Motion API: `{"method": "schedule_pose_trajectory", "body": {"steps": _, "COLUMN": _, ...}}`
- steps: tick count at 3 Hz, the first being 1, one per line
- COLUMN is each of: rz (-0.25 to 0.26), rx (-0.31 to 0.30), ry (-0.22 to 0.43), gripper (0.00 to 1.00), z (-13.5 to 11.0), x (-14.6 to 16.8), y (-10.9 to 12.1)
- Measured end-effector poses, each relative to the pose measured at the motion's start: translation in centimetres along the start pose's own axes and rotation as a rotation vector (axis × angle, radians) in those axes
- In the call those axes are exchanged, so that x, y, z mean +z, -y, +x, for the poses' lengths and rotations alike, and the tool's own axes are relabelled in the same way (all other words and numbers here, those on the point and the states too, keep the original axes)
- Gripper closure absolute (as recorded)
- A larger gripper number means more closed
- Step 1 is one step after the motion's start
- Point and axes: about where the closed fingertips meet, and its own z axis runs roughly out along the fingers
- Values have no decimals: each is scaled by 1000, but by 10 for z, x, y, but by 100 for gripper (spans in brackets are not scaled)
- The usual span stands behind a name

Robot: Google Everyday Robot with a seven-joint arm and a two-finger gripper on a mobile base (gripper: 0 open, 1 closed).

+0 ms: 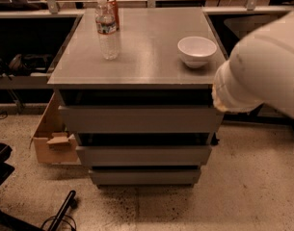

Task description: Close top drawer

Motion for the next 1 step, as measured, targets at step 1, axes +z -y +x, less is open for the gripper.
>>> {"method": "schedule_pose_trajectory", "body": {"steps": 1, "rz": 8, "rx": 23, "ry": -61, "gripper": 82, "z": 39, "x": -57, "y": 38}}
